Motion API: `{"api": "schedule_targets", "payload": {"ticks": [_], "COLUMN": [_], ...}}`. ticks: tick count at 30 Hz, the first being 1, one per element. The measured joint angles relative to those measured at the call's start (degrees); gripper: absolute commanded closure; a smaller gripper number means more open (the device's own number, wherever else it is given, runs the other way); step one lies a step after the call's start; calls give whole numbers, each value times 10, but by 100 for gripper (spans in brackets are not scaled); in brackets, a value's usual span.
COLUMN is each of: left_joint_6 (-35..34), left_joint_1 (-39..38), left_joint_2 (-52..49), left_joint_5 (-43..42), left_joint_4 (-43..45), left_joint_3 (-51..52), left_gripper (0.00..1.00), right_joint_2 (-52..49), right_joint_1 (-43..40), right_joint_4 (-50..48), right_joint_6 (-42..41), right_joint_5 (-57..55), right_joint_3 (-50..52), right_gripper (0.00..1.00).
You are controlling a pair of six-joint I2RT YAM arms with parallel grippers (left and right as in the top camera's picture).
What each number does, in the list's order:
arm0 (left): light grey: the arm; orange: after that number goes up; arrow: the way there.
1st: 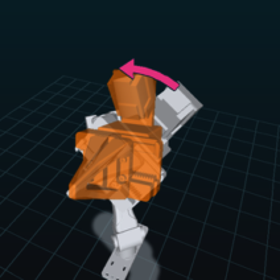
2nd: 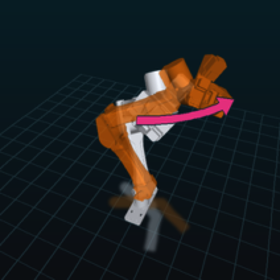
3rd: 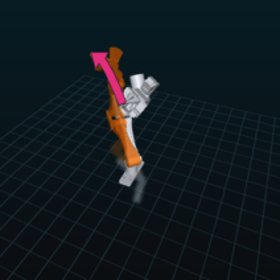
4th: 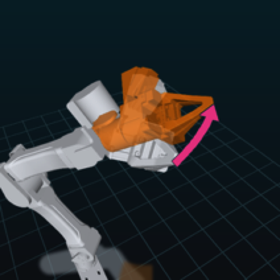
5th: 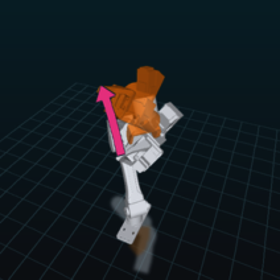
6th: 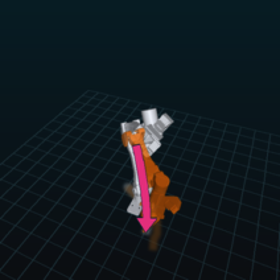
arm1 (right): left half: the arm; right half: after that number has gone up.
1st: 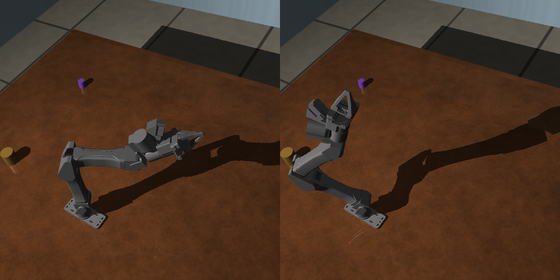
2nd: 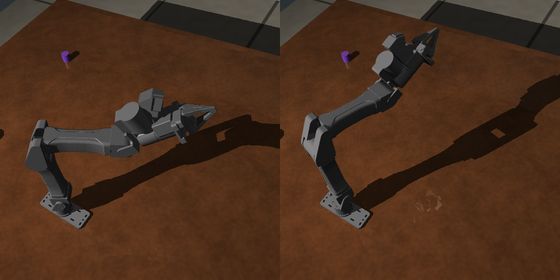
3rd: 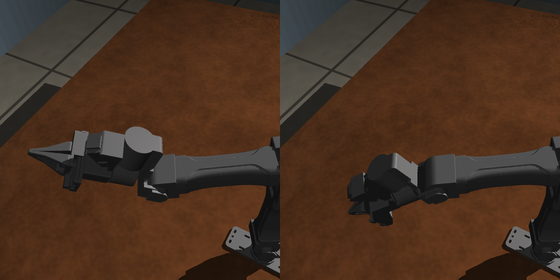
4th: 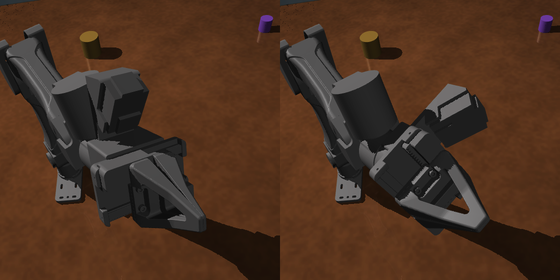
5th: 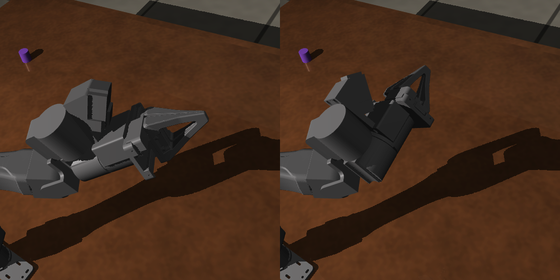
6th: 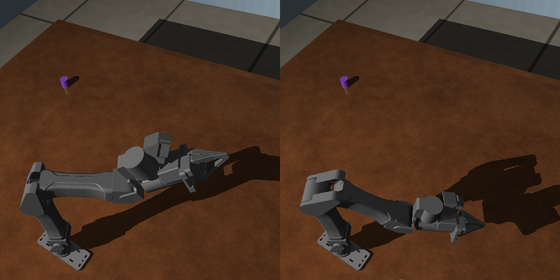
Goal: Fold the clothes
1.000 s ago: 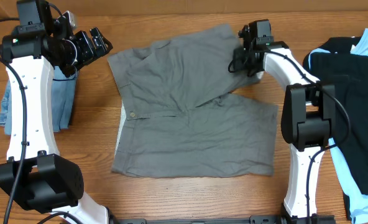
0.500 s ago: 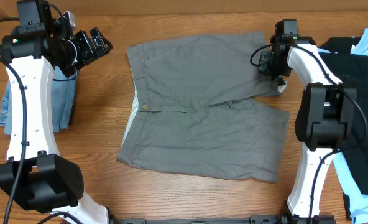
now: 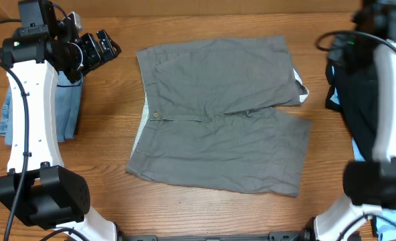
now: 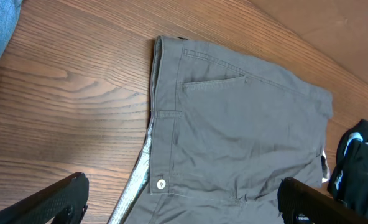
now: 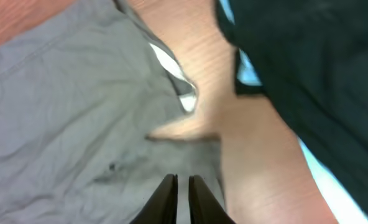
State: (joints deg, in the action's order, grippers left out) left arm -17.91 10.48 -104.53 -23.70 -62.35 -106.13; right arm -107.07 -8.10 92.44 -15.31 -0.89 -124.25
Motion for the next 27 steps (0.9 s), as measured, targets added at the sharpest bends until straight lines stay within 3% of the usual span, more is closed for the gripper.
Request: {"api": "schedule_targets", "payload": {"ticks": [4,7,9,13,17,22,27], "left_joint_6": [0,0,0,0,0,0,1], "left_joint_1": [0,0,0,0,0,0,0], "left_joint_2": [0,0,0,0,0,0,0], "left_joint_5": [0,0,0,2,4,4,5], "left_joint_4": [0,0,0,0,0,22,1], "left_joint_3": [0,0,0,0,0,0,0], "left_gripper": [0,0,0,0,0,0,0], "right_joint_2": [45,88,141,271,358,359,358], "right_joint_1": [-25,-28,-28,-28,-28,-28,-28], "right_joint_4": [44,45,40,-77,-131,-184,-255], "right_joint_6": [-25,-31,-35,-48,-74,-90,-104], "right_joint_5": [4,7,18,75,108,111,108], "right_joint_3": [11,73,167,398,579,699,742], "right_gripper": [88,88,88,84,77,16,0]}}
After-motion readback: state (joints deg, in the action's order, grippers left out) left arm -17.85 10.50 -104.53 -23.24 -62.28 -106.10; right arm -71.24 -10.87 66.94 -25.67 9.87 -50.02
